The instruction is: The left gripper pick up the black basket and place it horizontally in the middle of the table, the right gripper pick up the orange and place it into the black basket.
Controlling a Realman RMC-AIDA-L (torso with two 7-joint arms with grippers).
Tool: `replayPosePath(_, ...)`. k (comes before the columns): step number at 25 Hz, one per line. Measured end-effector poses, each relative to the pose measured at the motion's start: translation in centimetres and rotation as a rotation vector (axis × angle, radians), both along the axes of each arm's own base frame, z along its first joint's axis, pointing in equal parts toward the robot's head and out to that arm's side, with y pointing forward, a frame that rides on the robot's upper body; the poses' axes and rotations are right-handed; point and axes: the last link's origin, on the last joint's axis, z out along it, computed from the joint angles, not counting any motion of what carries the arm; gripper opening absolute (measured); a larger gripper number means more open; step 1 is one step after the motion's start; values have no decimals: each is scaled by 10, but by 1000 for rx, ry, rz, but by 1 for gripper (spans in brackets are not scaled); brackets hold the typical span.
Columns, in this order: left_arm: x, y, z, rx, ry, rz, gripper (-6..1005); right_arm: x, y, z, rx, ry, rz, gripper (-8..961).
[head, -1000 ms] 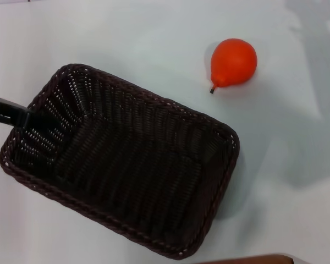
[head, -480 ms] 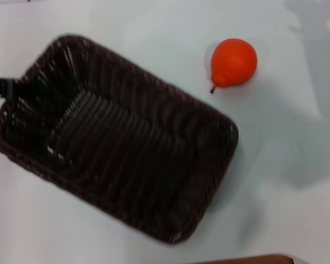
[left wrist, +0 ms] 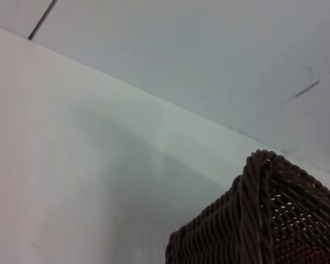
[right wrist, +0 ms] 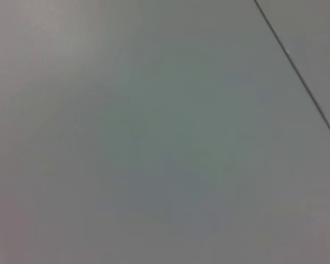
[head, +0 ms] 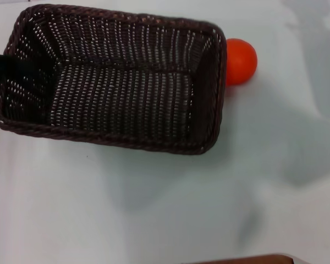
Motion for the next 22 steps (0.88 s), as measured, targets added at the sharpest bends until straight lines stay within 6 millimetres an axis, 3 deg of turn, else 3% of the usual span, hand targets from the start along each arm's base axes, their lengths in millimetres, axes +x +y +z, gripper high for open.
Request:
replayPosePath(9,-25,-1,-31,12,-62,121,175,0,1,-1,-10,2,-1,834)
replayPosePath(15,-28,0,-40,9,-83,140,181,-1,2,-4,-20,2,-4,837)
replayPosePath(18,-27,-2,-40,3,-96,139,360,-1,2,-4,-21,2,-4,839)
replayPosePath(22,-27,-8,-42,-24,-114,137,432,0,2,-4,-23,1,-7,842)
